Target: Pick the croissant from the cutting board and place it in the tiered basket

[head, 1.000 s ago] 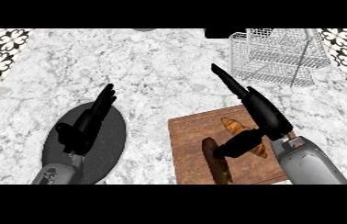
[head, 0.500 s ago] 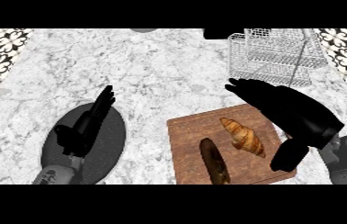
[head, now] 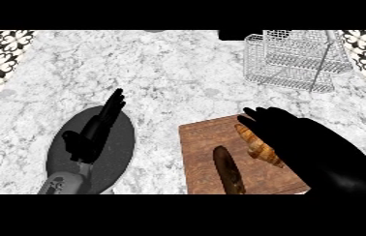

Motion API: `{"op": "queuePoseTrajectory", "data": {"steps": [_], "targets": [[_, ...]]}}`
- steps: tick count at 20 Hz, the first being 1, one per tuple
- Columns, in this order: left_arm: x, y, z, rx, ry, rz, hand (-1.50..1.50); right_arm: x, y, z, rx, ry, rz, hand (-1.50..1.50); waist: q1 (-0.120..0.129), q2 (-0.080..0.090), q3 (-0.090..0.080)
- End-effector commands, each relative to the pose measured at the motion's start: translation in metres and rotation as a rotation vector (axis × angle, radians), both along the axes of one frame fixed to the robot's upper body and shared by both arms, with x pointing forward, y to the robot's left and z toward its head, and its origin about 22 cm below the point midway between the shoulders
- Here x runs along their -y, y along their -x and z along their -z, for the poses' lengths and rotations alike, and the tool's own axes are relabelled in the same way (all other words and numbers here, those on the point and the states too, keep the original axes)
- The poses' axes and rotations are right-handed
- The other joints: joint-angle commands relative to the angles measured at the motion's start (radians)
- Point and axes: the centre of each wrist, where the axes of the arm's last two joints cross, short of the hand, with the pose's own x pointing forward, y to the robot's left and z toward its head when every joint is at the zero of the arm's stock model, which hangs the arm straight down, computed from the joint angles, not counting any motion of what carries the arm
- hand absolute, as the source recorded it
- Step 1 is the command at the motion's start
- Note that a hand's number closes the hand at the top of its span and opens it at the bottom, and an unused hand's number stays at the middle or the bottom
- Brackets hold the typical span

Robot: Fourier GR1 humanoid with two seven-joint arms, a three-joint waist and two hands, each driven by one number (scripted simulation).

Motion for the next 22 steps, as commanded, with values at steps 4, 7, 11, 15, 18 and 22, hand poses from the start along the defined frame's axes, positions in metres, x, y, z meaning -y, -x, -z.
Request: {"op": "queuePoseTrajectory", "data": {"steps": [4, 7, 11, 15, 18, 22], "targets": [[0.008, -0.01, 0.01, -0.009, -0.007, -0.001, 0.0, -0.005, 0.008, 0.013, 0.113, 0.053, 0.115, -1.5, 0.002, 0.004, 0.001], [-0.005, 0.001, 0.008, 0.007, -0.009, 0.006, 0.0, -0.003, 0.008, 0.042, 0.093, 0.126, 0.158, -1.5, 0.008, 0.003, 0.002], [0.015, -0.002, 0.0, -0.001, -0.004, 0.008, 0.0, -0.012, -0.011, 0.068, 0.041, 0.14, 0.189, -1.5, 0.011, 0.004, 0.002], [-0.004, -0.008, -0.013, -0.008, -0.016, 0.027, 0.0, -0.015, -0.013, 0.079, 0.007, 0.097, 0.169, -1.5, 0.009, 0.004, 0.002], [0.003, -0.005, -0.003, 0.006, 0.012, -0.004, 0.0, 0.008, -0.018, 0.085, 0.027, 0.107, 0.177, -1.5, 0.007, 0.004, 0.002], [0.02, -0.008, -0.01, -0.006, 0.007, 0.009, 0.0, 0.002, -0.027, 0.117, 0.01, 0.115, 0.226, -1.5, 0.01, 0.004, 0.002]]}}
